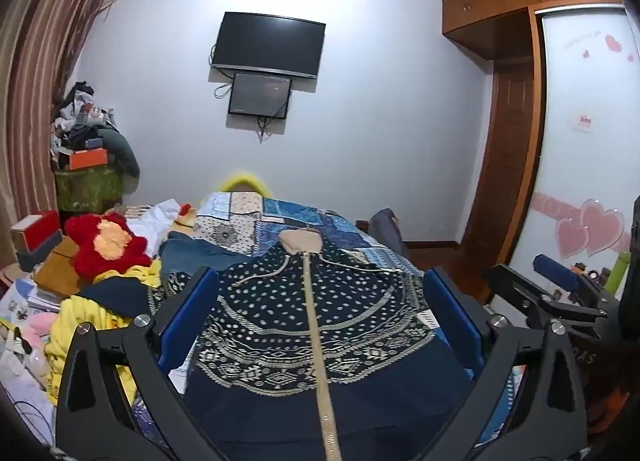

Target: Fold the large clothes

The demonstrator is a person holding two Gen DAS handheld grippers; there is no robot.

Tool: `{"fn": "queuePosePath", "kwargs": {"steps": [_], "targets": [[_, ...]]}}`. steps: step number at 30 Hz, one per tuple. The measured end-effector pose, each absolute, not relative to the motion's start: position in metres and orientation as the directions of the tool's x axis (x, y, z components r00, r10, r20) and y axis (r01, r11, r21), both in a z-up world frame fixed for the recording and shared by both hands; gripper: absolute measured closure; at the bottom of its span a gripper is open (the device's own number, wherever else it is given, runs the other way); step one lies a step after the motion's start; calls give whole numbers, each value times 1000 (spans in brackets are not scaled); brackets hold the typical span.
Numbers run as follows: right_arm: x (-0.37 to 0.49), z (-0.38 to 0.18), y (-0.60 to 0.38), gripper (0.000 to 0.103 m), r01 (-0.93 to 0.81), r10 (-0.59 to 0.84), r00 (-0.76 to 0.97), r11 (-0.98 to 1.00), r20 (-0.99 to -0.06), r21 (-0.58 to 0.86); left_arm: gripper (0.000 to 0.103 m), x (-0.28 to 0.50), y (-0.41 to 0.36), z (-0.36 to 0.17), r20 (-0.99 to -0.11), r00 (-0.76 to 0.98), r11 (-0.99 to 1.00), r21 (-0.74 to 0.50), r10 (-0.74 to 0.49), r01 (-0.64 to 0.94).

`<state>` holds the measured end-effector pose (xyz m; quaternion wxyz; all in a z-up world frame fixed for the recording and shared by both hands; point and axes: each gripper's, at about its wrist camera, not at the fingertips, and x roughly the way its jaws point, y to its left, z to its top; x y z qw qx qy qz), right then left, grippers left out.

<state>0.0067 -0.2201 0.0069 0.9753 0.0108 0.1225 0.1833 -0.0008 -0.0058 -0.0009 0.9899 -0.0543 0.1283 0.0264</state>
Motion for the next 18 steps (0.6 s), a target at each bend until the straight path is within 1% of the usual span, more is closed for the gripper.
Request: {"fn": "queuePosePath", "kwargs": {"steps": [1, 3, 6, 11, 18], "targets": [[7, 7, -220, 1, -356, 361, 902, 932, -236, 67, 0, -1, -7, -3, -259, 964, 992, -98, 53, -80], [6, 6, -220, 1, -358, 364, 900, 931, -241, 70, 0, 8, -7, -5, -298, 954, 990, -116, 41, -79], [9, 4, -219, 1, -358, 363, 897, 931, -251, 67, 0, 3, -1, -5, -283, 959, 986, -151, 22, -68], [2, 4, -219, 1, -359, 362, 896, 931, -256, 61, 0, 4, 1, -9, -292, 956, 988, -131, 37, -78], [9, 1, -217, 1, -357, 358, 893, 932, -272, 54, 0, 6, 0, -12, -294, 955, 988, -135, 26, -68]]}}
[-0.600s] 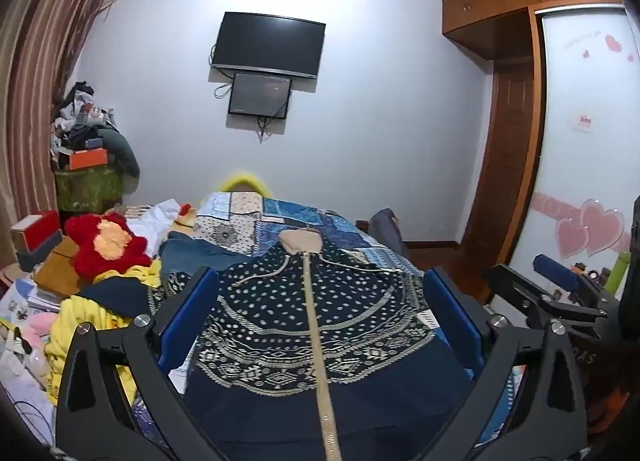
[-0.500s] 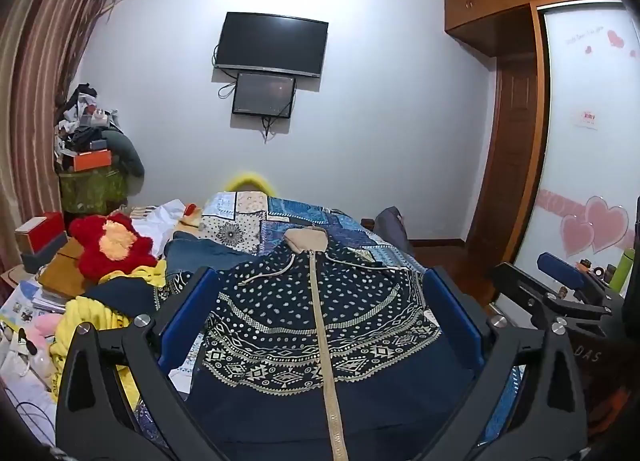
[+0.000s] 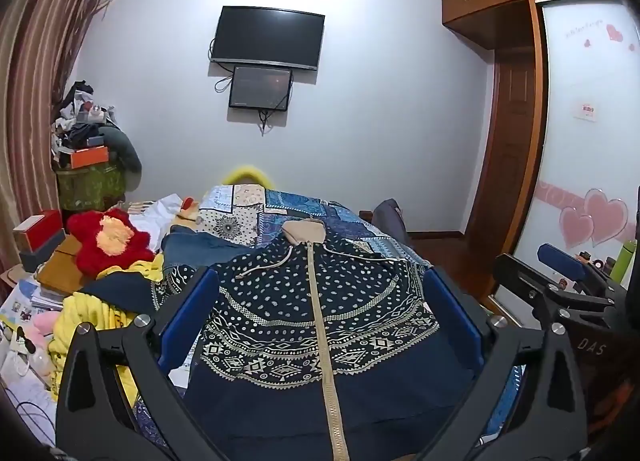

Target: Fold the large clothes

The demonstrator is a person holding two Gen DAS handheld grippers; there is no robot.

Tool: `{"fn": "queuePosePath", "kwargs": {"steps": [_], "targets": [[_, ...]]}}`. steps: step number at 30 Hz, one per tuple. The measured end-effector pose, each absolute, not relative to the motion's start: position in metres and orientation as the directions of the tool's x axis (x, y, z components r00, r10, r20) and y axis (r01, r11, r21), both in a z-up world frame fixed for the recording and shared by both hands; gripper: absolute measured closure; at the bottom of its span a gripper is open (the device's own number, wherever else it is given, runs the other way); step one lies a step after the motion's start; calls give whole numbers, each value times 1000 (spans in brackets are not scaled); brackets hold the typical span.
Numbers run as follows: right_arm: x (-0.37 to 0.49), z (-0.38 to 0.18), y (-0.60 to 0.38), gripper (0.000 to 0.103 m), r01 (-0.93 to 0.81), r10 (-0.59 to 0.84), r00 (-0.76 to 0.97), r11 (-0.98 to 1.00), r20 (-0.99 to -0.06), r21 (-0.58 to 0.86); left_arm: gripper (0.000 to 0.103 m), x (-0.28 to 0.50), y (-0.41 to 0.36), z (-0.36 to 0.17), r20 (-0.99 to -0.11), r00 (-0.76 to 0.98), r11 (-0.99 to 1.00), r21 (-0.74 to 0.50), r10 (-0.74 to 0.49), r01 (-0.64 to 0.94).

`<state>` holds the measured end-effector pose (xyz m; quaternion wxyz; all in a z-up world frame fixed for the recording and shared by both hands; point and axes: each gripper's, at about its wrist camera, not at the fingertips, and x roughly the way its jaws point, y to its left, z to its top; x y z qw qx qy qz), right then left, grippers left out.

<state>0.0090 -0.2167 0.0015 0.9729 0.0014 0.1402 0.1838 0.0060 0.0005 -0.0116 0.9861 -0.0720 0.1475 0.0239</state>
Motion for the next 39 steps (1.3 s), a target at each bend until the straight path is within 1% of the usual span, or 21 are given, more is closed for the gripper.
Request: {"fn": "queuePosePath", "kwargs": {"steps": [21, 39], "targets": [[11, 0, -216, 1, -354, 356, 893, 933, -277, 58, 0, 4, -5, -8, -281, 959, 991, -114, 36, -71], [11, 1, -216, 1, -355, 357, 892, 933, -277, 57, 0, 2, -3, -6, -277, 960, 990, -123, 35, -72]]}}
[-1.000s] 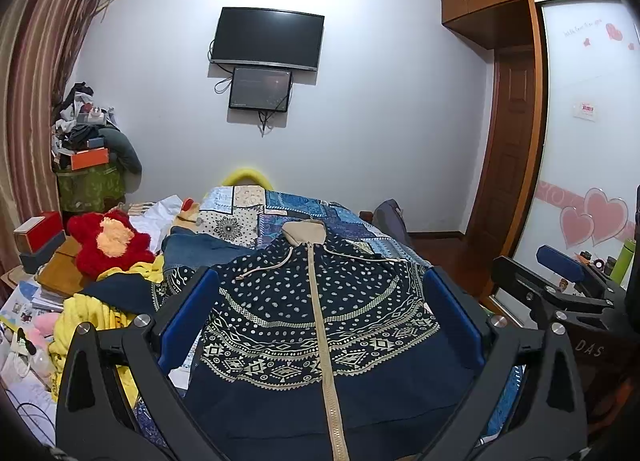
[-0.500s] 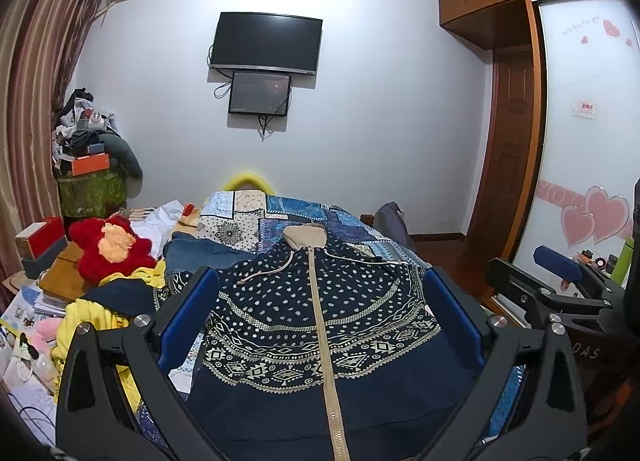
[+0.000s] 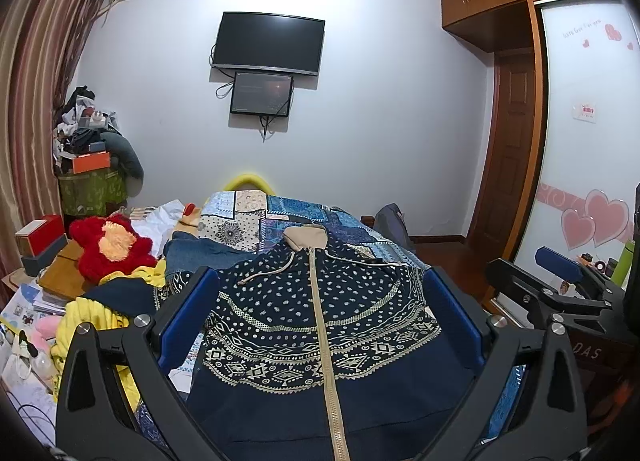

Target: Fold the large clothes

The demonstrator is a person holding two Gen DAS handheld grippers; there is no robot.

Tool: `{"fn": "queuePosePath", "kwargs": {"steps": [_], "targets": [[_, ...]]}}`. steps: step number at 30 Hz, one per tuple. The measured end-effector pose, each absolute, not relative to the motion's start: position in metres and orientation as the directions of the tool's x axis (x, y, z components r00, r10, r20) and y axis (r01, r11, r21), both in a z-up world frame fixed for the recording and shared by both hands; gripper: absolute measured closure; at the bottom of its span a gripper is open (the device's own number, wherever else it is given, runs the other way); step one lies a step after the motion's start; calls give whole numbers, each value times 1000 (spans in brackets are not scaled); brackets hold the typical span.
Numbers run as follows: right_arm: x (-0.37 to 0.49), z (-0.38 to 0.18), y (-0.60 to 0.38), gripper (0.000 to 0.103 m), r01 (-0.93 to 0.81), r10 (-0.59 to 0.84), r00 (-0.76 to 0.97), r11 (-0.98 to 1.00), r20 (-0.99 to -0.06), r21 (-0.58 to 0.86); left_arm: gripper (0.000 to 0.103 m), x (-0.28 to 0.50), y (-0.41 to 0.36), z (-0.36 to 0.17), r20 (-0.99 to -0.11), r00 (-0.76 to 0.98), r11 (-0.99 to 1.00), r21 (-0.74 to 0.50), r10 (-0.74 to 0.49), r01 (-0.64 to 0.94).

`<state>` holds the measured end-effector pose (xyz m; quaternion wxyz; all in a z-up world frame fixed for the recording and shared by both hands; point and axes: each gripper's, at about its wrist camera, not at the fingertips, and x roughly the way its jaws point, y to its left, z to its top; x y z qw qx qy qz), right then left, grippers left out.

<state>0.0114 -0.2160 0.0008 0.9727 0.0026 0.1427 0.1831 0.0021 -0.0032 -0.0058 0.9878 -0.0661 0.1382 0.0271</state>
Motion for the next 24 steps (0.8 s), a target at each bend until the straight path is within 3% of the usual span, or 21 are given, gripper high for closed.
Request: {"fn": "queuePosePath", "kwargs": {"steps": [24], "targets": [[12, 0, -210, 1, -361, 362, 887, 931, -286, 57, 0, 8, 3, -11, -286, 957, 988, -134, 41, -82]]}}
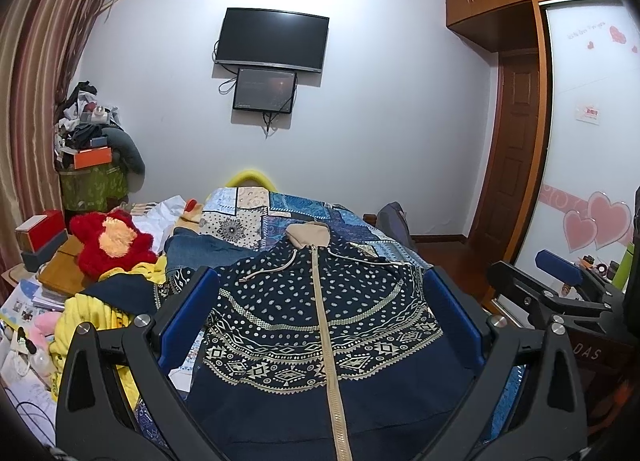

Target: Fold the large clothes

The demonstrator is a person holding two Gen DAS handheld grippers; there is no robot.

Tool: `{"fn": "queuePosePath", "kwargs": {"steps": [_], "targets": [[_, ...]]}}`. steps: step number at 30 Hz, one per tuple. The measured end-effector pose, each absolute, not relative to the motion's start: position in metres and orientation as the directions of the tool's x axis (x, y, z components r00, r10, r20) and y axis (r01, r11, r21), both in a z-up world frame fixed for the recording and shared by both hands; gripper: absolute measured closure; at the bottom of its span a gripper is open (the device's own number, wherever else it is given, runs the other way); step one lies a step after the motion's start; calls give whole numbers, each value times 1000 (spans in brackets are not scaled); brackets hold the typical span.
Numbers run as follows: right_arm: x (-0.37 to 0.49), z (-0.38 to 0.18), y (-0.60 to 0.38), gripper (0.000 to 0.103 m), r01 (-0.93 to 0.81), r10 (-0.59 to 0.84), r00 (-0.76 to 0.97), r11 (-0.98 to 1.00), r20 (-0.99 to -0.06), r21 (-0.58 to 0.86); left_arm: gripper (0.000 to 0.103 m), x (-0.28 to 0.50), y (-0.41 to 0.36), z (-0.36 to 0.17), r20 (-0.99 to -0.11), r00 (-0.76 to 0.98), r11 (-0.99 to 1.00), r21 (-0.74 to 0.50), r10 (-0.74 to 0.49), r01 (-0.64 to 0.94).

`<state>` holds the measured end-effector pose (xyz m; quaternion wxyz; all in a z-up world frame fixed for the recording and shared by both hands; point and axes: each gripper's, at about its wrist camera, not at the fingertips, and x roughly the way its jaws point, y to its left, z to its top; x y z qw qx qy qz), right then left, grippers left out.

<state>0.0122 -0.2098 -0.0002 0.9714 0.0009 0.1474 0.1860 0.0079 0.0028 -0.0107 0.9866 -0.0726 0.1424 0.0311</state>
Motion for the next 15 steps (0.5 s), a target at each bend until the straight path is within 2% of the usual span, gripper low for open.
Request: {"fn": "queuePosePath", "kwargs": {"steps": [9, 15], "targets": [[33, -9, -200, 1, -361, 354, 877, 932, -325, 42, 0, 29, 29, -24, -323, 945, 981, -160, 55, -112], [70, -19, -183, 1, -363, 345, 863, 931, -369, 21, 0, 61, 74, -41, -372, 912, 957, -153, 176, -247]]}}
